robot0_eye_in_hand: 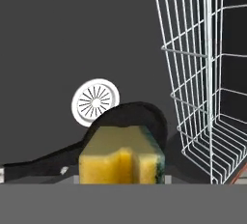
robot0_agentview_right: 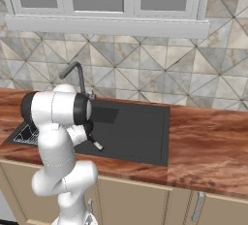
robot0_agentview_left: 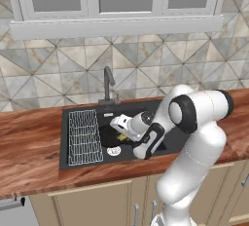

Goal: Pick the pan and sponge and place them into the sink. Then turn on the water.

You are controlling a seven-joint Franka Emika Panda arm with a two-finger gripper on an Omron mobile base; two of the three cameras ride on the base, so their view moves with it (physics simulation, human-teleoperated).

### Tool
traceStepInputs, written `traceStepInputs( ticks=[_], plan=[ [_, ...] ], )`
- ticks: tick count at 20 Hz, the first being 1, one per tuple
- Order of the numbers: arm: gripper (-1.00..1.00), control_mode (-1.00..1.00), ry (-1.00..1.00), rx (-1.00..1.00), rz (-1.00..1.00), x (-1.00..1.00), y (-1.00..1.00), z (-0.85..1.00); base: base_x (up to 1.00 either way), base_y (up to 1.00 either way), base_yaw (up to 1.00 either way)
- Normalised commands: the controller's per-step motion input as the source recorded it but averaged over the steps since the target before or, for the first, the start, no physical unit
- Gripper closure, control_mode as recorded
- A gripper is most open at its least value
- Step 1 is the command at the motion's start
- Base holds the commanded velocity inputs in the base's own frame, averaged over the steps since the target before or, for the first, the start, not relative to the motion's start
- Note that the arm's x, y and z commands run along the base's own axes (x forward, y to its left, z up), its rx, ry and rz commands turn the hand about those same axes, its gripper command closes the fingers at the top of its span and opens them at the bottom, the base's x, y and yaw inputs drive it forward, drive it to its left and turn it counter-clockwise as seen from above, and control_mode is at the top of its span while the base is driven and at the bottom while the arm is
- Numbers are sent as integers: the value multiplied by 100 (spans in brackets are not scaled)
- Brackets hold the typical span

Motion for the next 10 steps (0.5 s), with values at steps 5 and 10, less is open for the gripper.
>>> traceStepInputs(
  ticks=[5,10],
  plan=[
    [100,-100,-1,1,6,37,0,-9,0,0,0],
    [100,-100,0,0,3,46,7,-9,0,0,0]
  ],
)
